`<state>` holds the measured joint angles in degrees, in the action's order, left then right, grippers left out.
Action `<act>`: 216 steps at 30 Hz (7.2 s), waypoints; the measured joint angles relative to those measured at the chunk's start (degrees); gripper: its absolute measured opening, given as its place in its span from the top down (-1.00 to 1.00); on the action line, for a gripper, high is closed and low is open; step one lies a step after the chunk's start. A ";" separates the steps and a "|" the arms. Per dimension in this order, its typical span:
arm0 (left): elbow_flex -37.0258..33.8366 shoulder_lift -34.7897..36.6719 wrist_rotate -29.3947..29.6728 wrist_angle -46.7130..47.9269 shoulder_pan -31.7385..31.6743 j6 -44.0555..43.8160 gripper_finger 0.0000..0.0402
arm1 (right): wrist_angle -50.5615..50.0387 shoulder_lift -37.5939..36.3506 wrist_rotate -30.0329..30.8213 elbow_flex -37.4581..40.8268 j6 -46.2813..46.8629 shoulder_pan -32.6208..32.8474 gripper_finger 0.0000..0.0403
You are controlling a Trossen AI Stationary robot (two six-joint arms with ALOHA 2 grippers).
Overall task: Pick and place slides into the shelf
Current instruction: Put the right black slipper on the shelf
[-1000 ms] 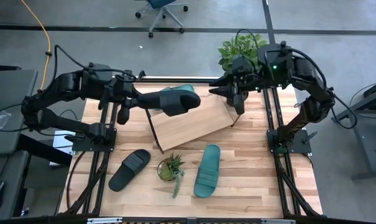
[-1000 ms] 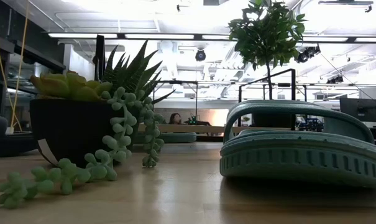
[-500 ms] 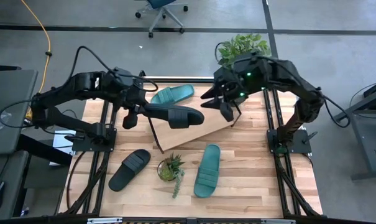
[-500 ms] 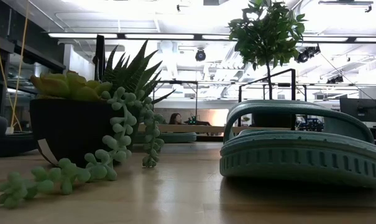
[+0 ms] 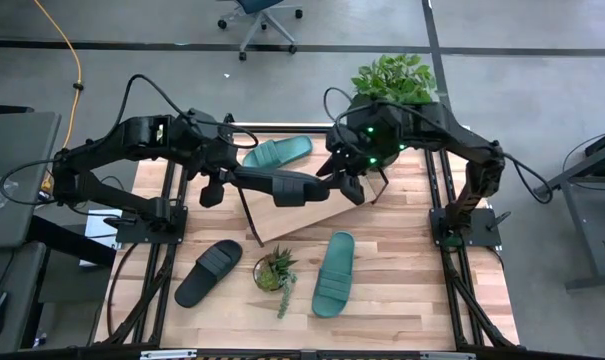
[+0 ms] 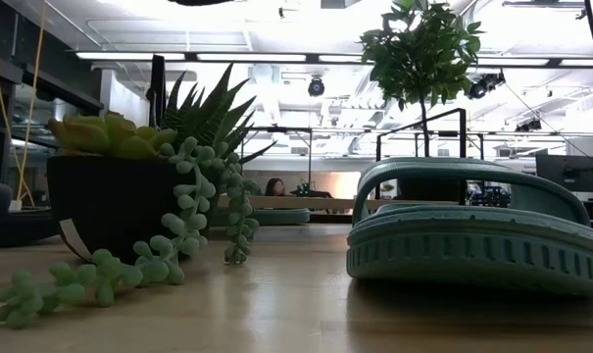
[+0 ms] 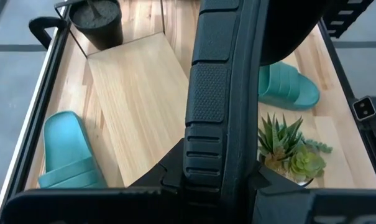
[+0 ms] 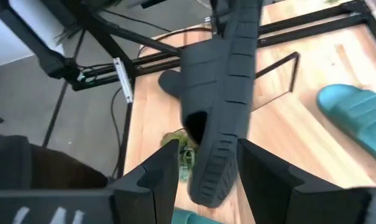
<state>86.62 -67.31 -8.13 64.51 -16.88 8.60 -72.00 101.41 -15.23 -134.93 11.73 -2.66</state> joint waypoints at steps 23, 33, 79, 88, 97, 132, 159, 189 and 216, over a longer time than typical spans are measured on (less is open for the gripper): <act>-0.01 -0.85 0.18 1.33 0.00 0.04 0.71 | -1.07 3.03 2.75 0.00 -1.07 -0.32 -0.04; -0.01 -0.85 0.91 1.38 0.00 0.07 0.71 | -1.55 4.32 3.06 0.00 1.85 -0.37 -0.17; -0.01 -0.81 7.34 1.51 -0.04 3.76 0.04 | -18.18 5.13 14.34 0.07 10.22 2.95 0.90; -0.01 -0.36 7.54 1.06 -0.02 5.30 0.05 | -17.50 2.19 18.60 0.07 14.78 5.15 0.90; -0.01 1.76 7.74 -2.05 -0.04 6.38 0.09 | -13.10 -9.01 28.62 0.04 18.29 5.12 0.91; 0.01 5.38 13.80 -4.02 -0.02 6.12 0.10 | 73.50 -30.96 37.59 79.36 42.62 10.63 0.91; 0.01 5.35 13.99 -3.94 -0.03 6.59 0.10 | 89.79 -13.65 40.66 82.23 65.99 13.97 0.91; 0.01 5.38 15.10 -6.95 0.00 6.58 0.10 | 93.29 -4.61 39.08 82.18 84.41 12.64 0.91; 0.01 5.31 13.58 -5.92 0.02 7.69 0.10 | 100.55 8.10 34.14 76.76 86.90 11.23 0.91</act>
<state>86.63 -62.00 5.45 58.59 -16.86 16.29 28.55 109.51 18.91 -58.17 98.63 8.58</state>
